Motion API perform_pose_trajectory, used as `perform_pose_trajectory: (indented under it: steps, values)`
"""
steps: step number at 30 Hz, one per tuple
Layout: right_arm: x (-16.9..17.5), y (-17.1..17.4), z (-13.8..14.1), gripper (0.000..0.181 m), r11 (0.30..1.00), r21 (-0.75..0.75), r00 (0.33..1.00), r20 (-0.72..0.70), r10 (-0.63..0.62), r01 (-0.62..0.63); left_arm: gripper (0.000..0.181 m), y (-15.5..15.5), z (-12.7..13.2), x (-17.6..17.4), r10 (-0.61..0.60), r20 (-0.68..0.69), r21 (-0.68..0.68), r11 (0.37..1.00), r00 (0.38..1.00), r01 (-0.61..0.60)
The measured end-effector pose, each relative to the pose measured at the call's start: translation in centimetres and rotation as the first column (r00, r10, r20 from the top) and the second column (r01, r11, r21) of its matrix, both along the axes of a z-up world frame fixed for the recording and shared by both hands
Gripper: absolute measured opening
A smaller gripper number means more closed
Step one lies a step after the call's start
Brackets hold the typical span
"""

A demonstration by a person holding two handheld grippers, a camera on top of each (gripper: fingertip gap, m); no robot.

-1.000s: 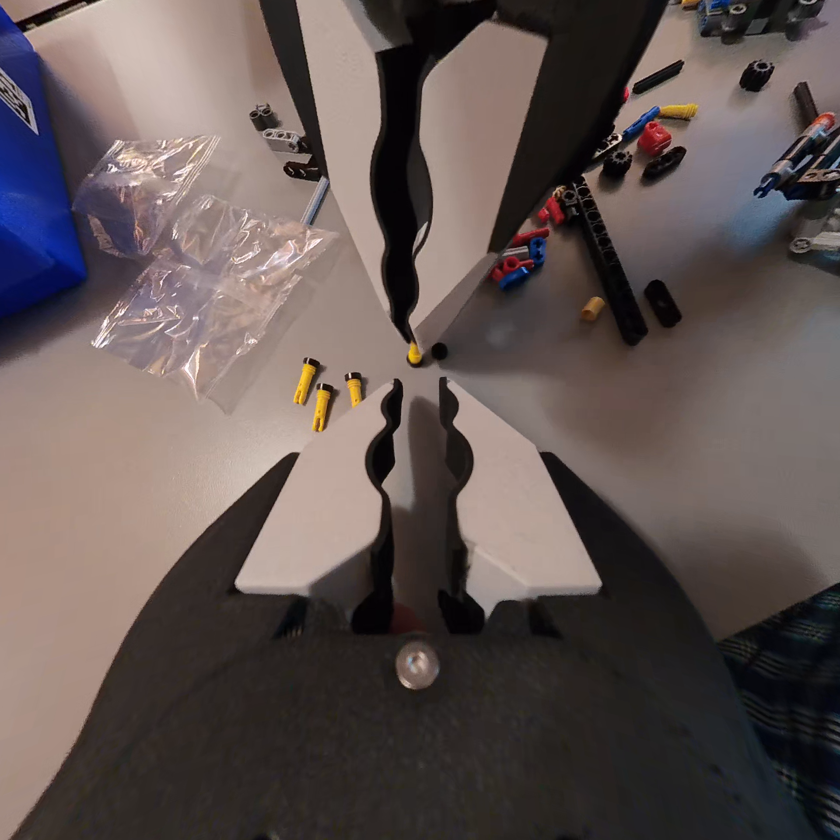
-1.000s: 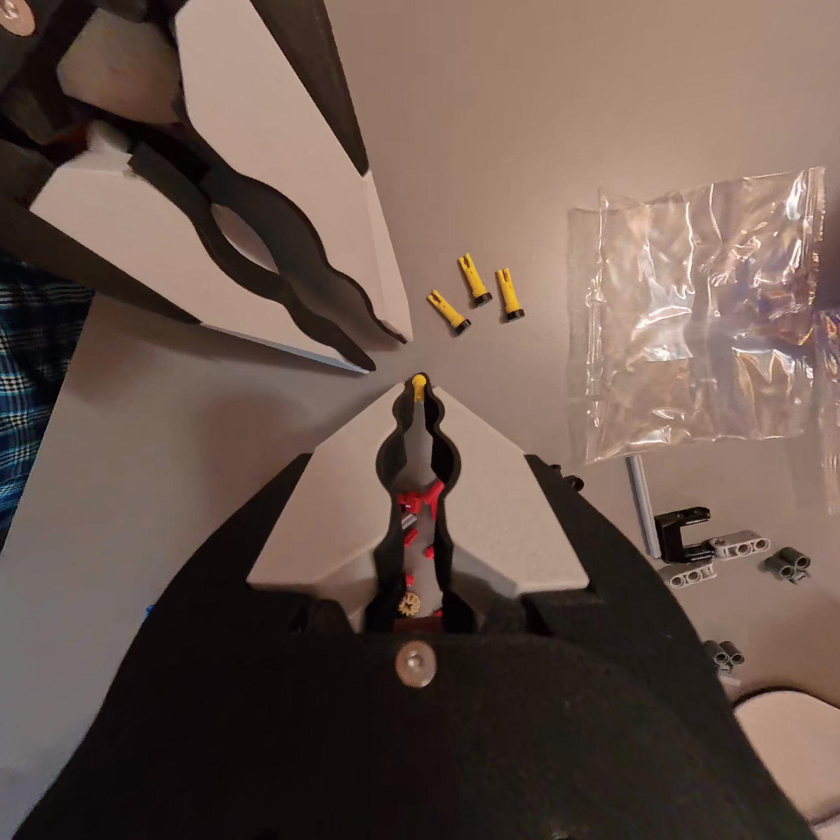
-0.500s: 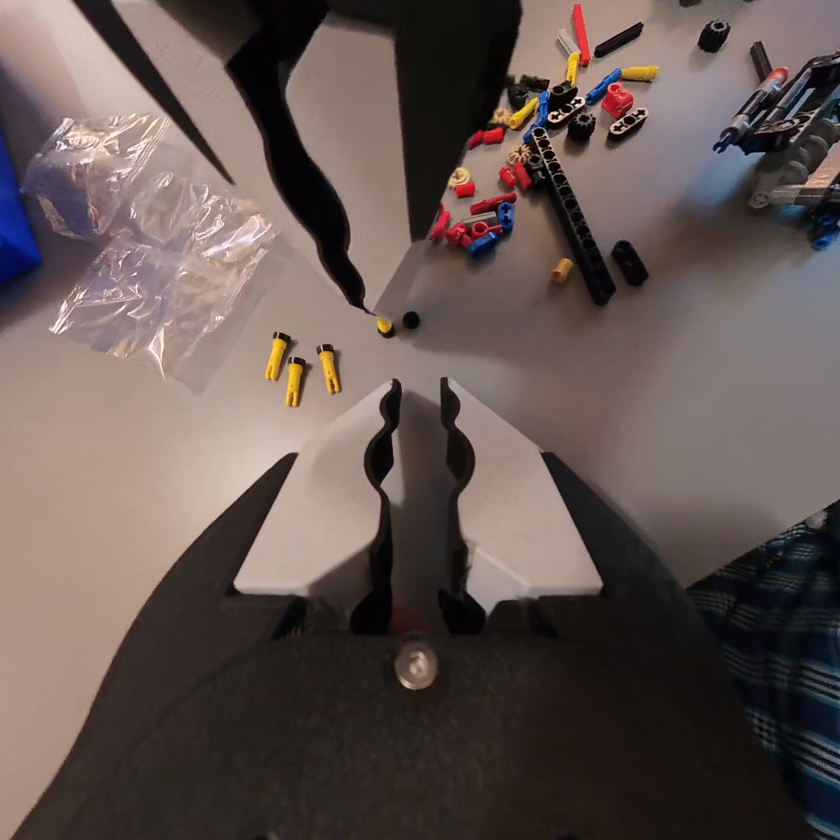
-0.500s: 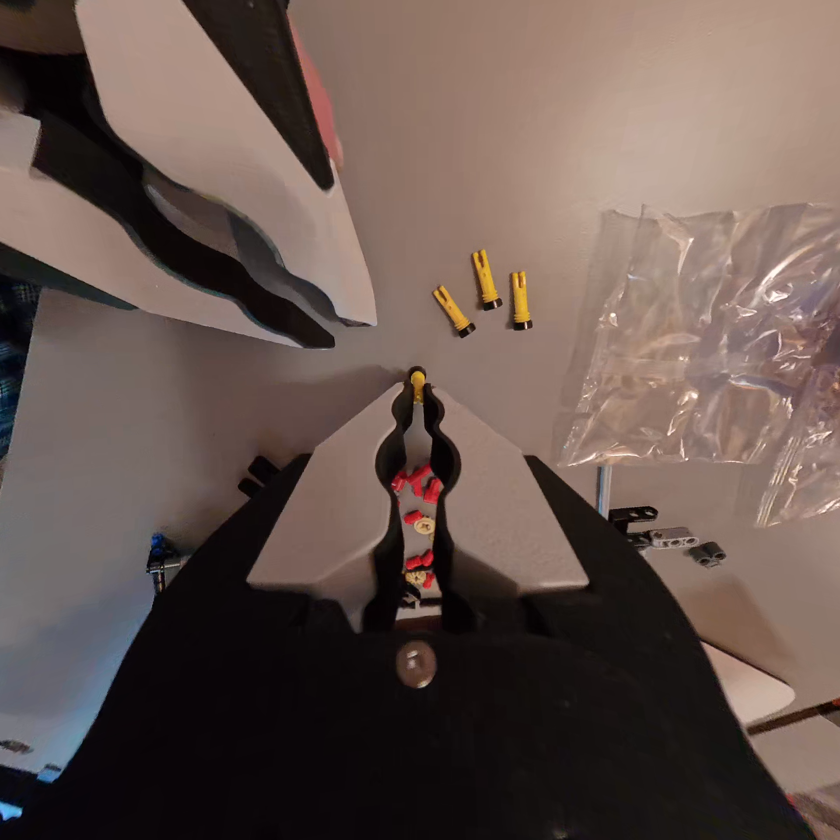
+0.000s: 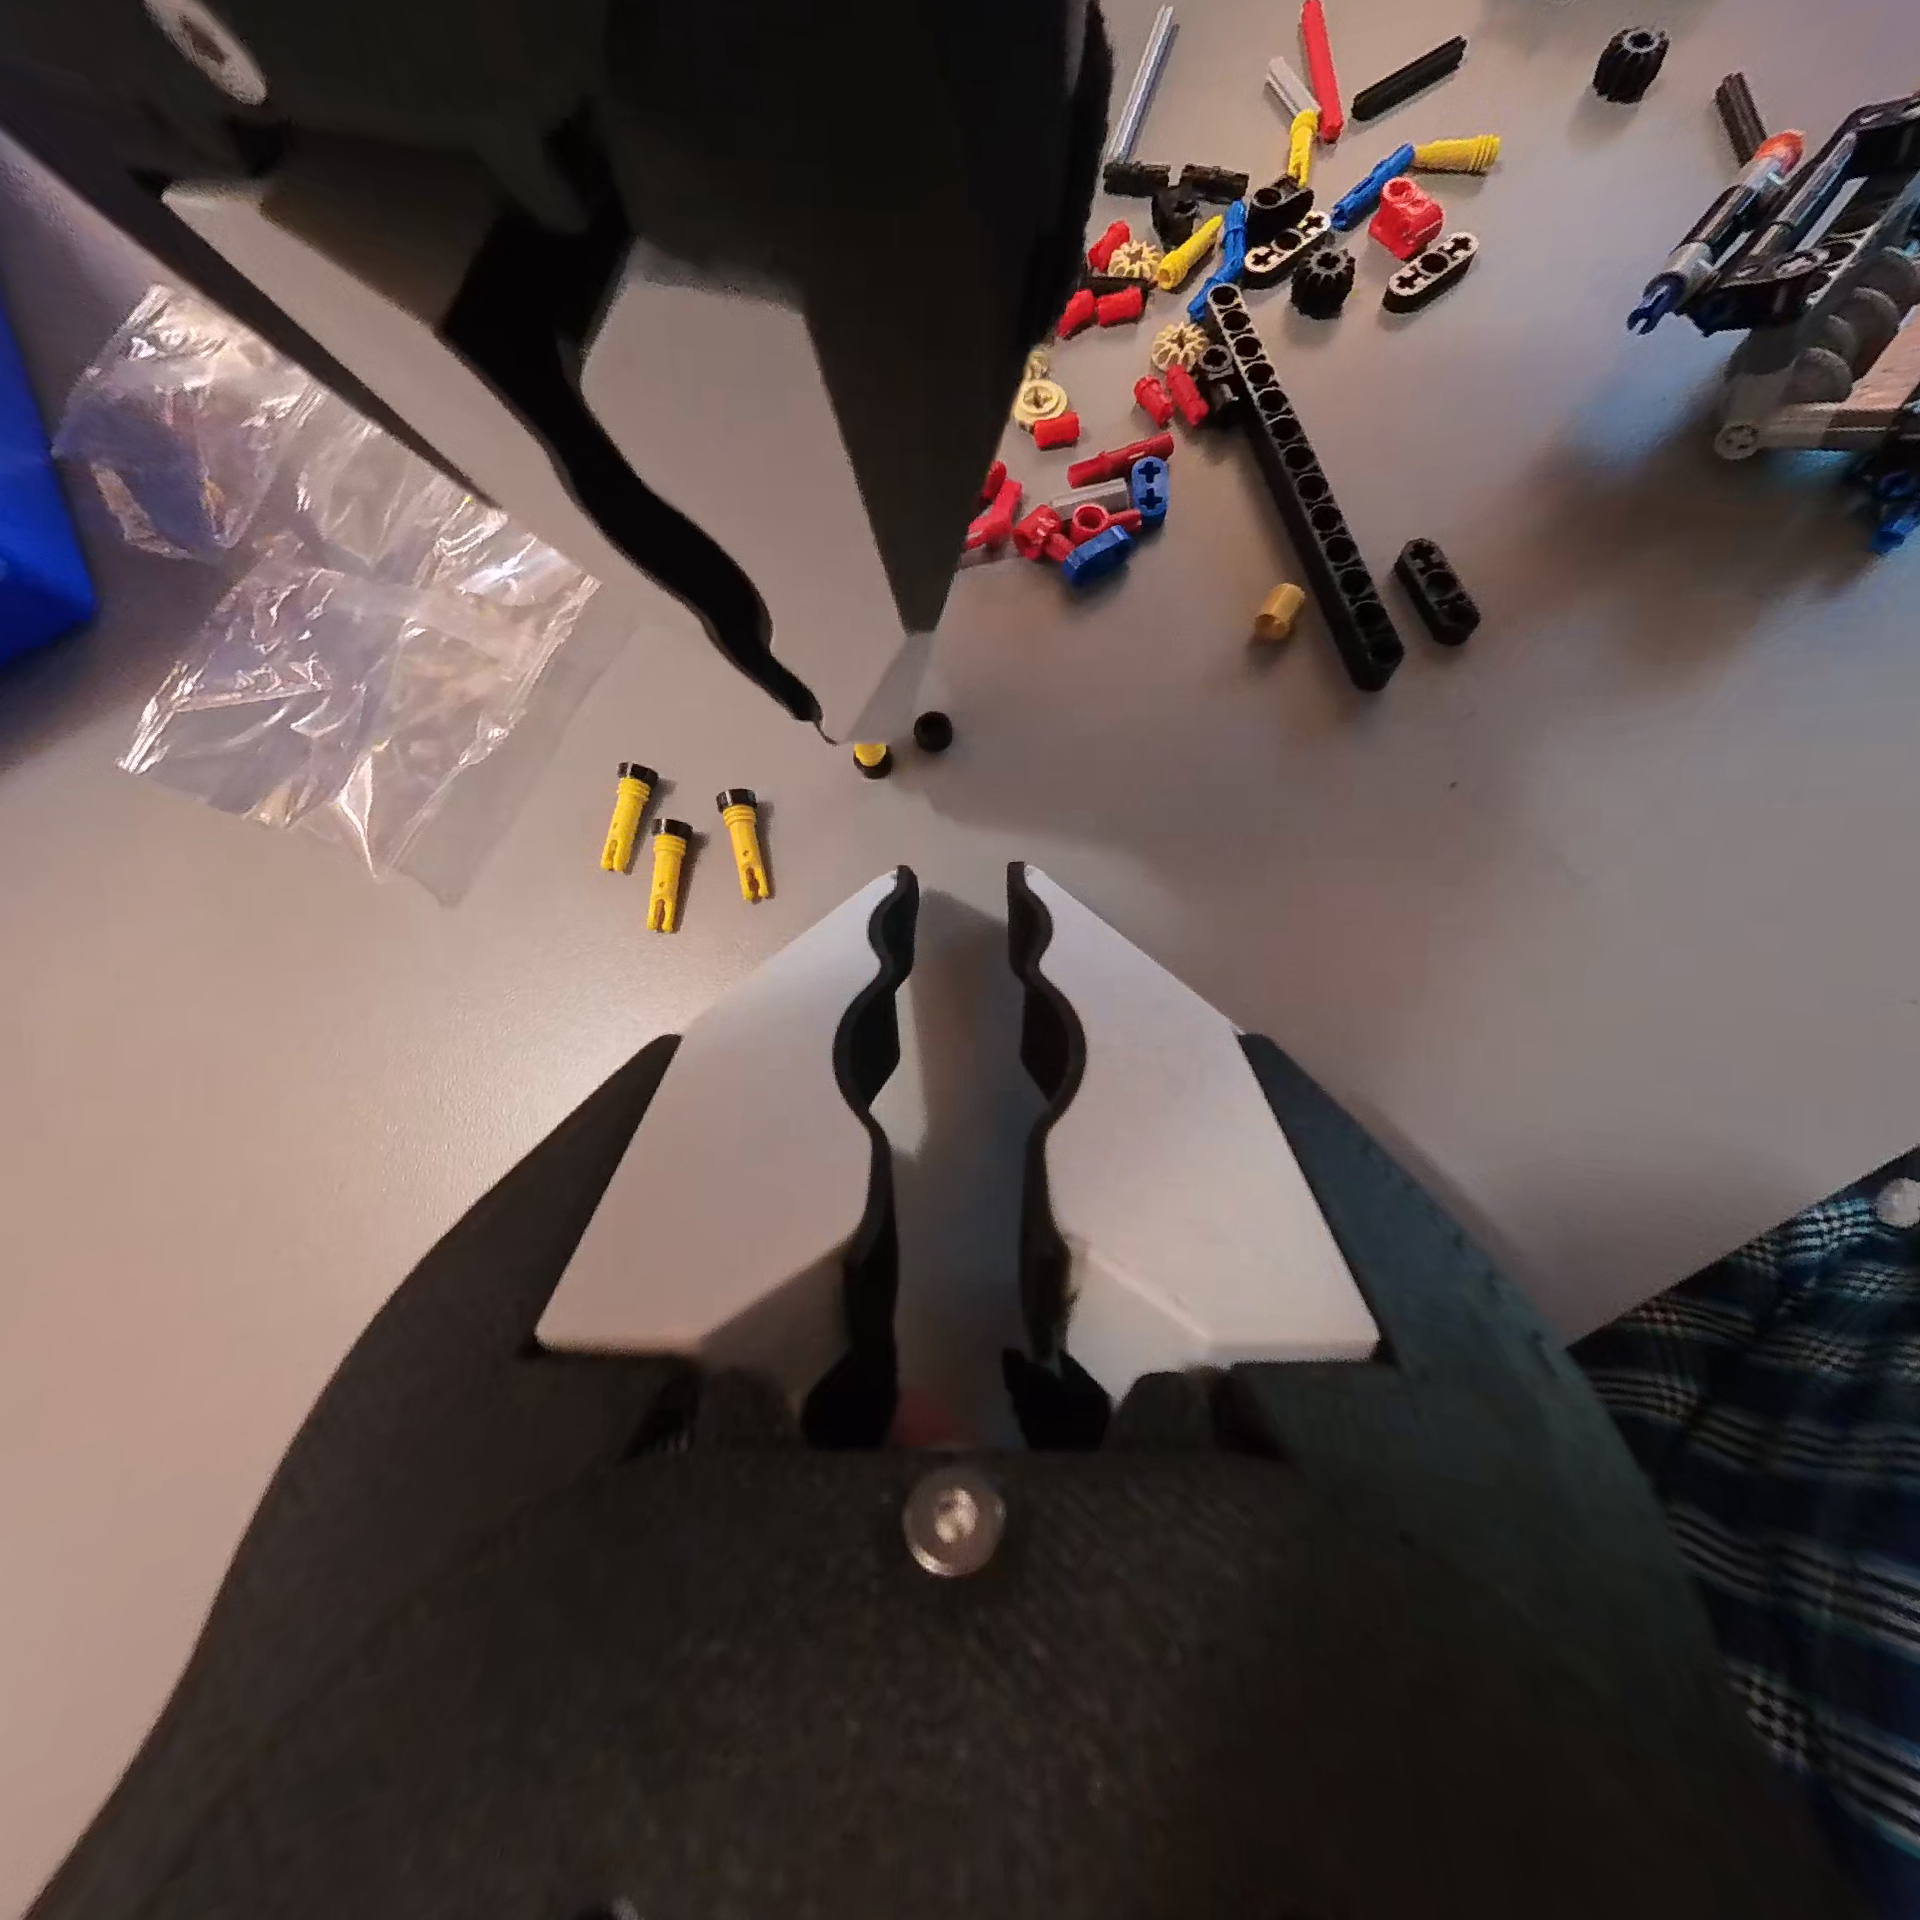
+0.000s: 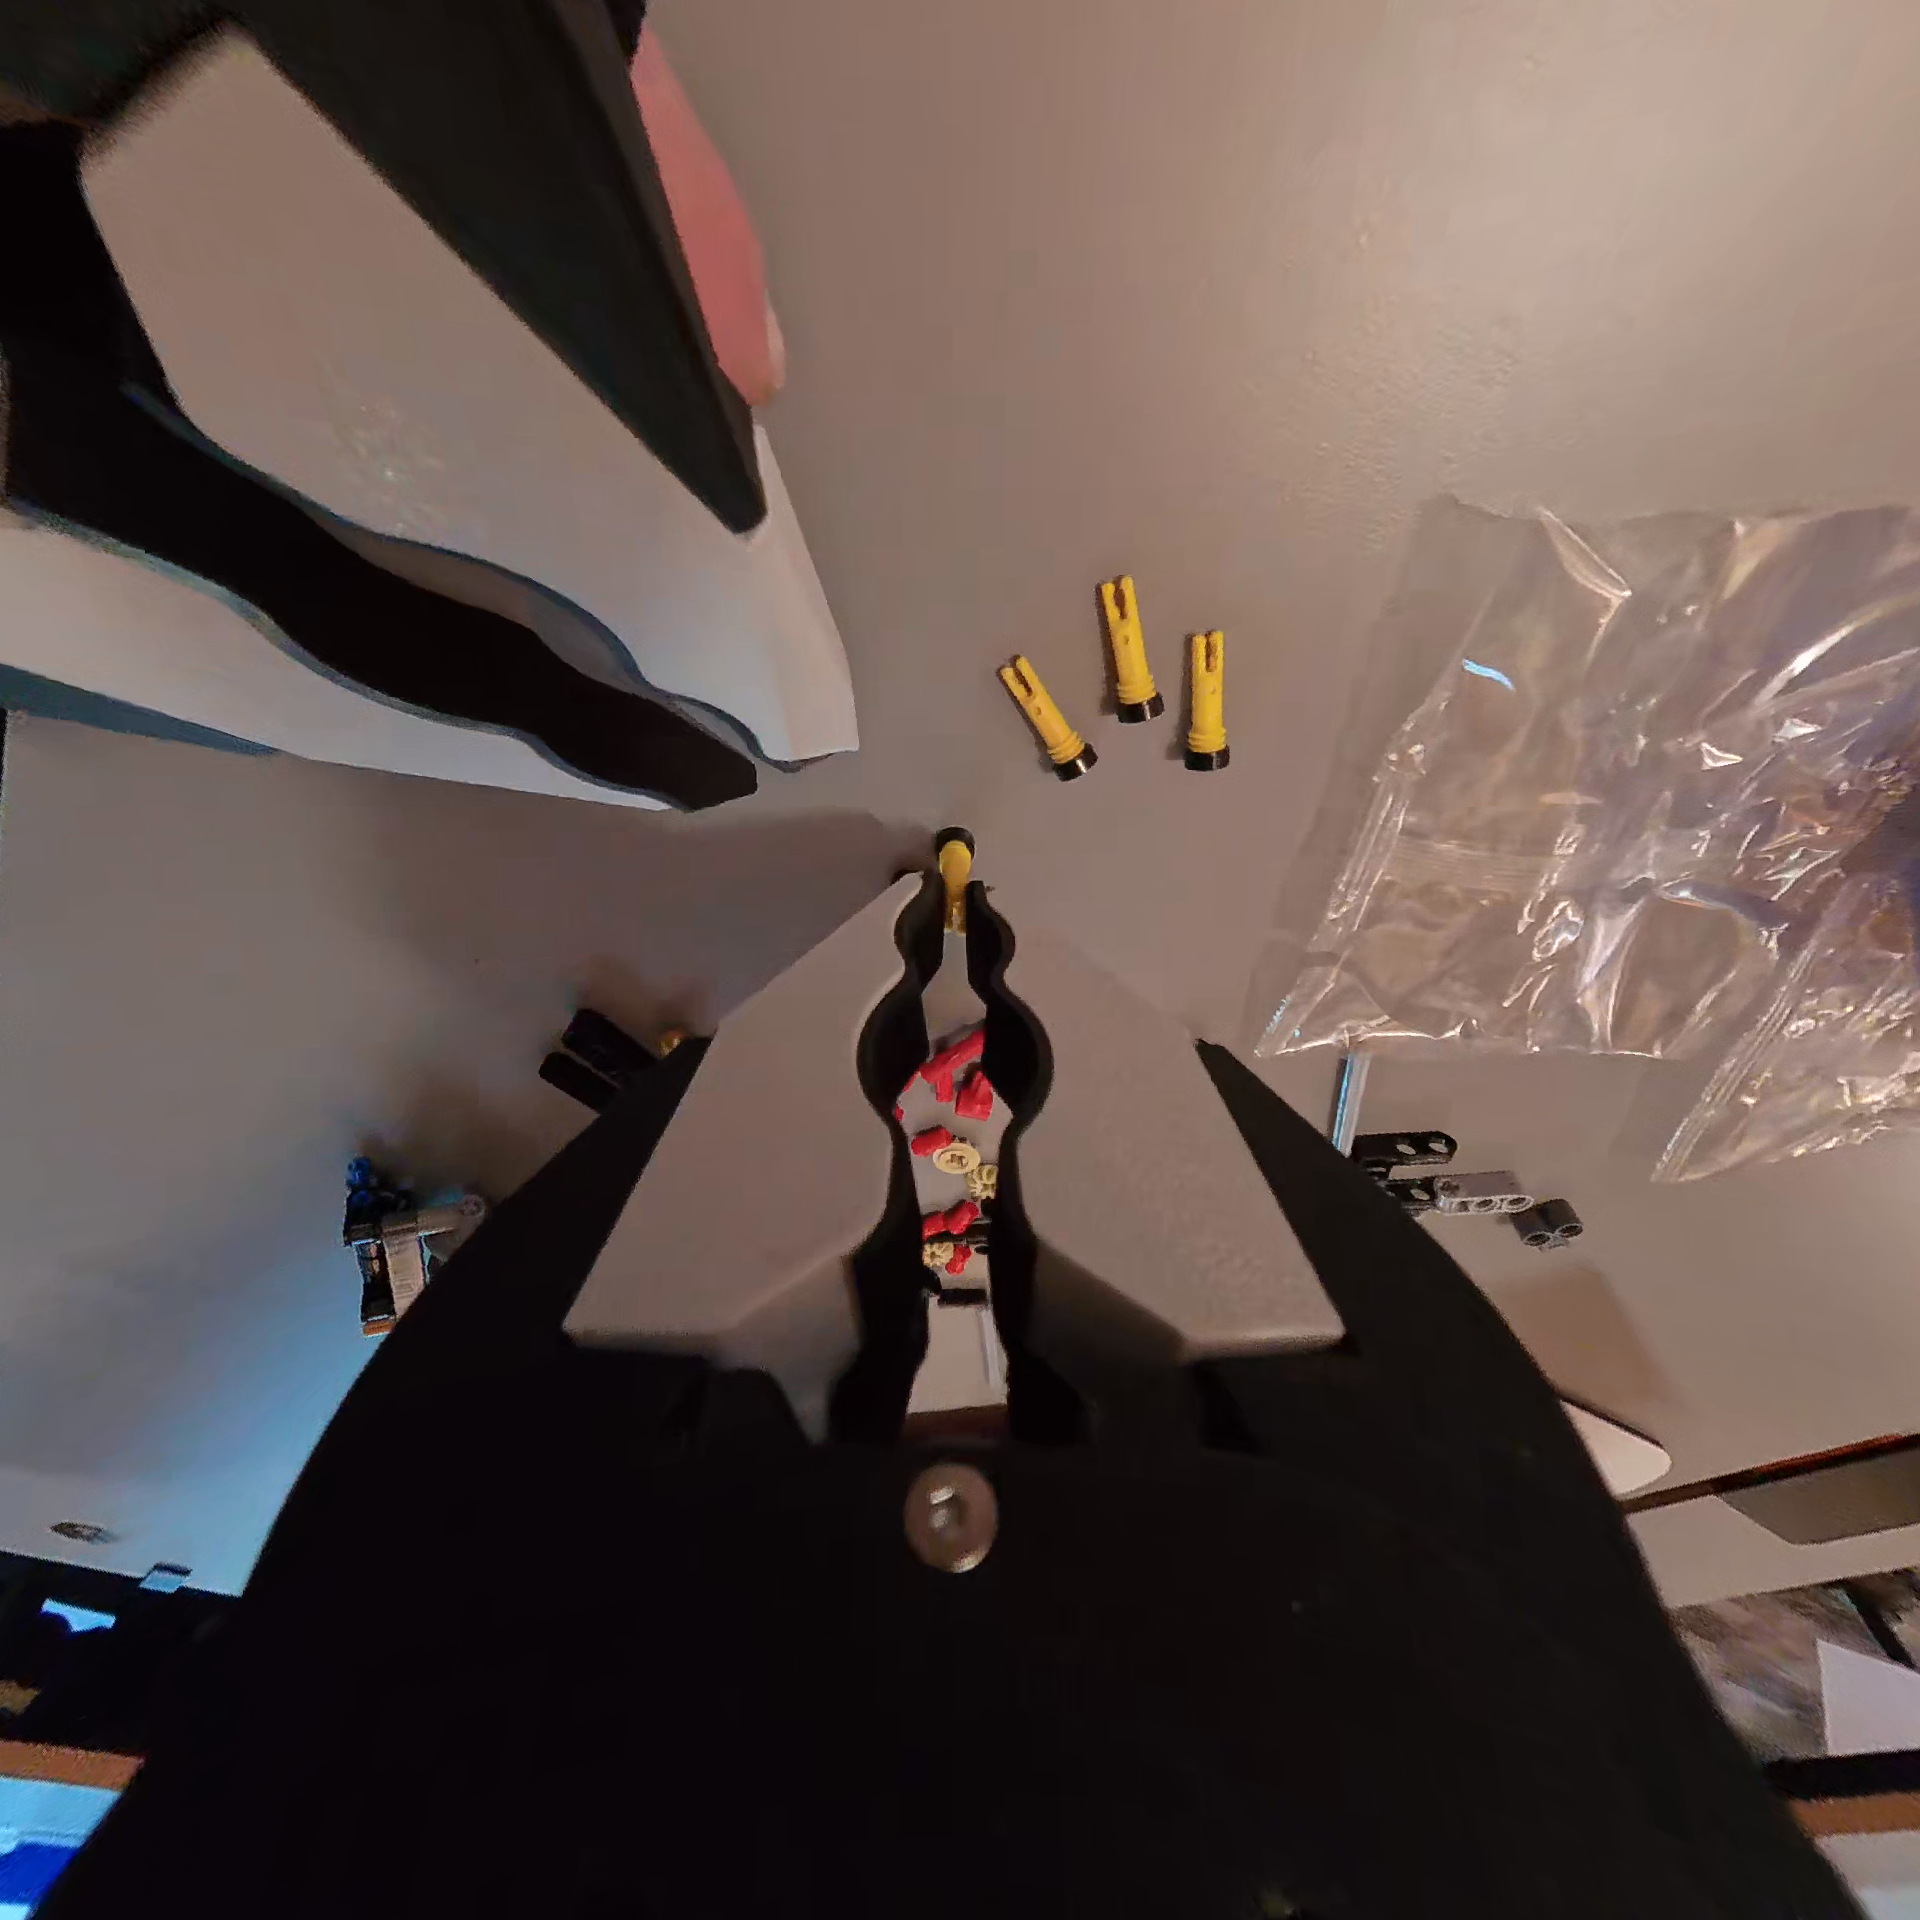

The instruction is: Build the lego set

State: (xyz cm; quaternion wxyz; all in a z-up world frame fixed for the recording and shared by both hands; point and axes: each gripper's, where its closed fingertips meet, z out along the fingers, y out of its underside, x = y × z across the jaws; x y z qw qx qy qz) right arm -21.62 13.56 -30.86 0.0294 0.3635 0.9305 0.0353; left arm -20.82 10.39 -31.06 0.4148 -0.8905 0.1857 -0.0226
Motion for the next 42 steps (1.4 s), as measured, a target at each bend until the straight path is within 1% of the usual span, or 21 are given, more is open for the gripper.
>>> perform_pose_trajectory:
  steps: [2, 5, 8, 14, 17, 25, 29, 34, 37, 42]
  values:
    - [-0.14, -0.12, -0.02, 0.0, 1.0, 0.01, 1.0, 0.01, 0.008, -0.008, 0.016, 0.1, -0.07, -0.03, 0.003, -0.009, -0.003, 1.0, 1.0, -0.003]
    - [-0.19, -0.15, -0.04, 0.0, 1.0, -0.011, 1.0, 0.016, -0.012, 0.012, 0.015, 0.38, -0.2, -0.12, 0.009, -0.018, -0.009, 1.0, 1.0, -0.009]
    - [-0.19, -0.17, -0.05, 0.0, 1.0, 0.024, 1.0, 0.026, 0.005, -0.006, 0.014, 0.74, -0.25, -0.18, 0.012, -0.004, -0.018, 1.0, 1.0, -0.012]
    - [-0.2, -0.21, -0.08, 0.0, 0.998, -0.021, 0.996, 0.078, -0.053, 0.055, 0.013, 0.88, -0.35, -0.07, 0.008, 0.024, -0.033, 0.999, 1.0, -0.007]
    - [-0.22, -0.22, -0.11, 0.0, 0.999, 0.004, 0.994, 0.096, -0.048, 0.048, 0.012, 0.93, -0.37, -0.05, 0.01, 0.045, -0.042, 0.999, 0.999, -0.008]
    - [-0.22, -0.25, -0.21, 0.0, 0.997, 0.061, 0.99, 0.128, -0.056, 0.048, 0.011, 0.97, -0.37, -0.08, 0.015, 0.047, -0.041, 0.999, 0.999, -0.013]
    - [-0.24, -0.3, -0.36, 0.0, 0.996, 0.061, 0.988, 0.135, -0.072, 0.064, 0.011, 0.97, -0.37, -0.08, 0.015, 0.037, -0.036, 0.999, 0.999, -0.014]
    - [-0.29, -0.36, -0.37, 0.0, 0.995, 0.023, 0.989, 0.111, -0.101, 0.099, 0.011, 0.96, -0.36, -0.08, 0.015, 0.038, -0.035, 0.999, 0.999, -0.014]
    - [-0.72, -0.42, -0.37, 0.001, 0.992, -0.012, 0.99, 0.058, -0.127, 0.128, 0.011, 0.95, -0.35, -0.09, 0.015, 0.04, -0.035, 0.999, 0.999, -0.014]
    - [-0.51, -0.12, -0.79, 0.007, 0.991, -0.012, 0.991, 0.036, -0.132, 0.132, 0.012, 0.94, -0.35, -0.12, 0.017, 0.048, -0.038, 0.999, 0.999, -0.015]
